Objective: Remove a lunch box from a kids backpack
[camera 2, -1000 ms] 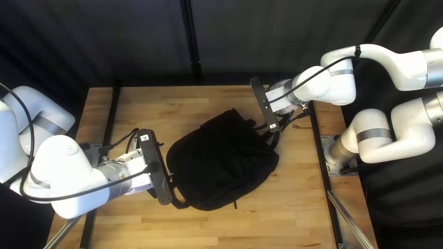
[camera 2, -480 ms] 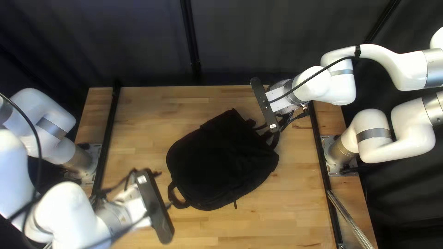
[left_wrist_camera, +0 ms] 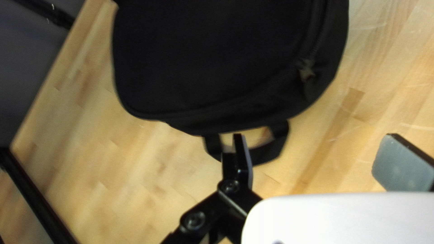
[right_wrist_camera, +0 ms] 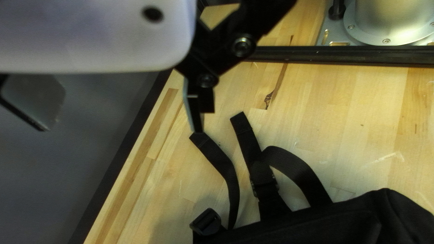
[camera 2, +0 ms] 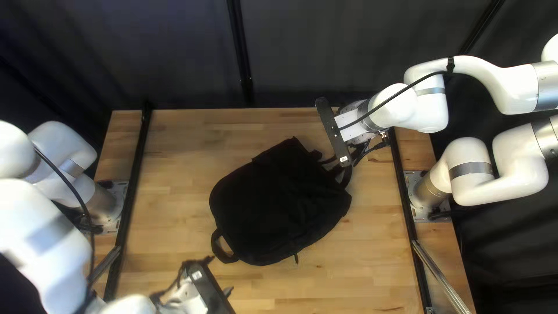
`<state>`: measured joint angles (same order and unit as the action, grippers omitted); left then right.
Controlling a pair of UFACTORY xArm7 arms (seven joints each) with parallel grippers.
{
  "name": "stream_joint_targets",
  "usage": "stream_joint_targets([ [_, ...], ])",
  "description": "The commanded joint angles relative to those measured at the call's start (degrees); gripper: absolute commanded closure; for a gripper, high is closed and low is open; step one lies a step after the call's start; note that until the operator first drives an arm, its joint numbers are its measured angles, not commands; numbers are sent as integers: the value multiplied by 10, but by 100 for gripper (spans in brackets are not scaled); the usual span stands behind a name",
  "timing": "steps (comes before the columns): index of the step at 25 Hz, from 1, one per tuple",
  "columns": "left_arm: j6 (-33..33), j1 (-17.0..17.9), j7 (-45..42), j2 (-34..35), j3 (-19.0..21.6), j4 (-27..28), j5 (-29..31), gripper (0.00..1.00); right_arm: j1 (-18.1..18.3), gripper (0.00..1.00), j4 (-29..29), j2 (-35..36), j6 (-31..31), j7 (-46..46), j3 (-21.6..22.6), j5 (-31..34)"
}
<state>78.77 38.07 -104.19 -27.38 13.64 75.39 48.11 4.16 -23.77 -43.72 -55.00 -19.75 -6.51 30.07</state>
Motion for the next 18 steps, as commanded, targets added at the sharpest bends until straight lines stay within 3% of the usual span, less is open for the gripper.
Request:
stream_joint_targets([
  [1, -27, -5, -48, -25, -13, 9, 6, 0, 0, 0, 0, 0, 0, 0, 0, 0],
  [9, -27, -5, -48, -25, -13, 9, 6, 0, 0, 0, 0, 0, 0, 0, 0, 0],
  [18, -52, 1, -128, -45, -30, 25, 29, 0, 0, 0, 0, 0, 0, 0, 0, 0],
])
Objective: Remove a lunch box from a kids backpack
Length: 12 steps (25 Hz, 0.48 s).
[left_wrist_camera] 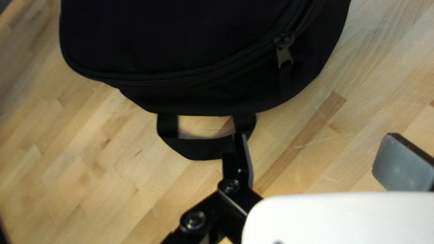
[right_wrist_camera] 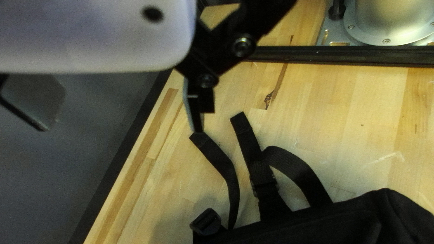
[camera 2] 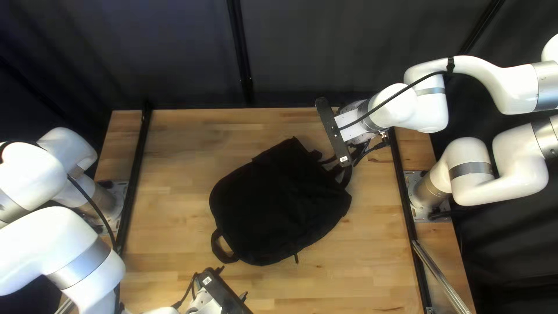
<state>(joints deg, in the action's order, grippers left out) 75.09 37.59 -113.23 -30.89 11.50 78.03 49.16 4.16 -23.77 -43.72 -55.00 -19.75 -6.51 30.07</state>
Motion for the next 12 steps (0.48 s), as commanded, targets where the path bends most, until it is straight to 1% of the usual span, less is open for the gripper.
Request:
stream_joint_targets([
  [1, -19, 6, -45, -11, -10, -3, 23, 0, 0, 0, 0, 0, 0, 0, 0, 0],
  [6, -53, 4, -99, -24, -23, -31, 52, 0, 0, 0, 0, 0, 0, 0, 0, 0],
  [12, -83, -7, -139, -5, -35, -79, 70, 0, 0, 0, 0, 0, 0, 0, 0, 0],
])
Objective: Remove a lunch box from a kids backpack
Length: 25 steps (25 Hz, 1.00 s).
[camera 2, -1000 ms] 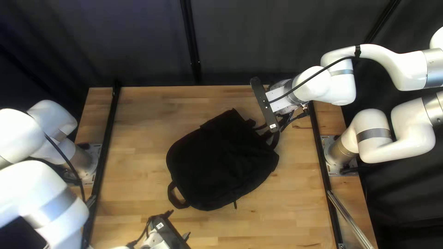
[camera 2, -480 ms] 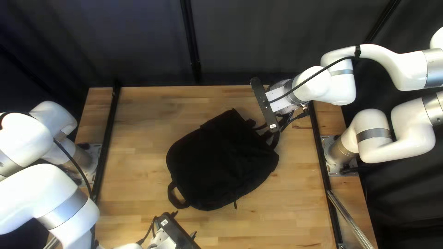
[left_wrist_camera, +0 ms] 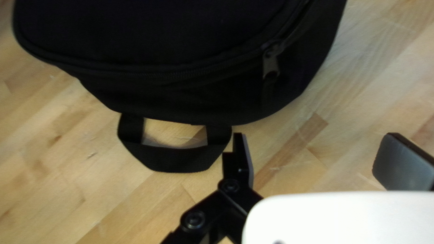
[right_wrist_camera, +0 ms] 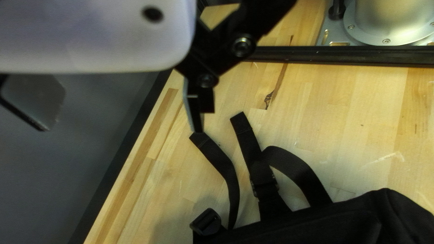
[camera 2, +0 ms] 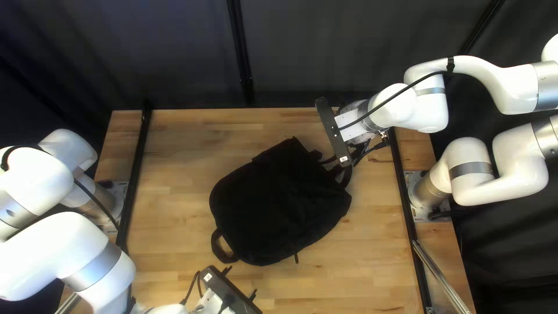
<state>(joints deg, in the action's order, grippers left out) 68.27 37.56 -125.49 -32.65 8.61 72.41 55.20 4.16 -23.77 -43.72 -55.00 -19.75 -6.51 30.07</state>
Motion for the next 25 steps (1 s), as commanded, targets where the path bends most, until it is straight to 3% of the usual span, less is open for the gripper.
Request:
stream_joint_targets([
  [1, -20, -8, -21, 17, -8, -31, 14, 0, 0, 0, 0, 0, 0, 0, 0, 0],
  [19, -88, -23, -87, 47, -39, -96, 106, 0, 0, 0, 0, 0, 0, 0, 0, 0],
  [22, -103, -28, -90, 38, -45, -91, 123, 8, 0, 0, 0, 0, 0, 0, 0, 0],
  [24, -109, -29, -93, 33, -47, -87, 128, 26, 0, 0, 0, 0, 0, 0, 0, 0],
  [25, -110, -28, -95, 32, -47, -87, 130, 40, 0, 0, 0, 0, 0, 0, 0, 0],
])
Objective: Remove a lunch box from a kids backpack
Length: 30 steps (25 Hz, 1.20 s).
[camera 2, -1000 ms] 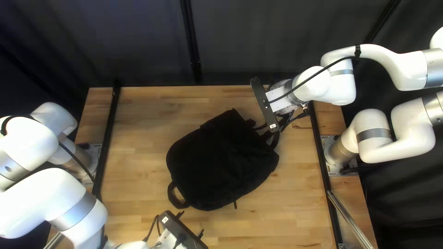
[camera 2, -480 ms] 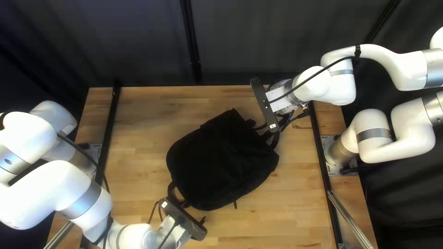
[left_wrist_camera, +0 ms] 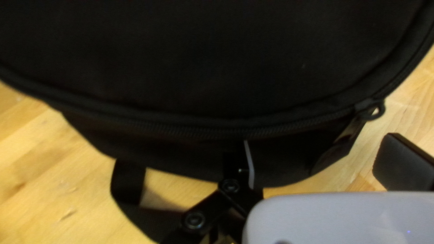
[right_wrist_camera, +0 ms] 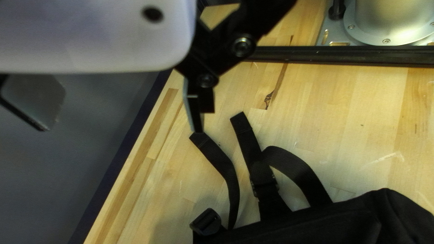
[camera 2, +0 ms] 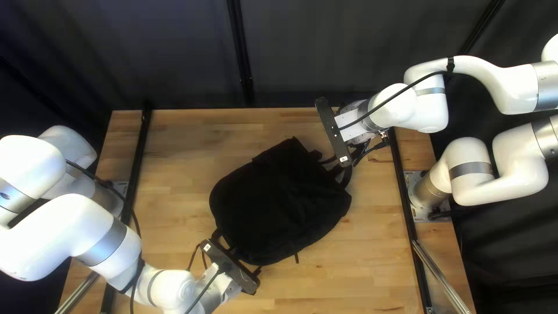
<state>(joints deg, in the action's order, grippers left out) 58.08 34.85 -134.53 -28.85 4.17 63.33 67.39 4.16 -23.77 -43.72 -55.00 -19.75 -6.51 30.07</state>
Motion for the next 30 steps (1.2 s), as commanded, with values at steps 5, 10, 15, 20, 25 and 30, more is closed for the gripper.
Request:
stream_joint_targets([
  [5, -5, 5, -10, -2, 2, 1, 7, 99, 0, 0, 0, 0, 0, 0, 0, 0],
  [10, 4, 12, -2, 11, 11, -7, -2, 99, 0, 0, 0, 0, 0, 0, 0, 0],
  [15, 6, 12, 19, 25, 18, -9, -18, 100, 0, 0, 0, 0, 0, 0, 0, 0],
  [20, 4, 8, 42, 35, 23, -10, -28, 100, 0, 0, 0, 0, 0, 0, 0, 0],
  [25, 9, 7, 60, 49, 26, -15, -36, 100, 0, 0, 0, 0, 0, 0, 0, 0],
  [30, 13, 5, 80, 61, 26, -17, -40, 100, 0, 0, 0, 0, 0, 0, 0, 0],
])
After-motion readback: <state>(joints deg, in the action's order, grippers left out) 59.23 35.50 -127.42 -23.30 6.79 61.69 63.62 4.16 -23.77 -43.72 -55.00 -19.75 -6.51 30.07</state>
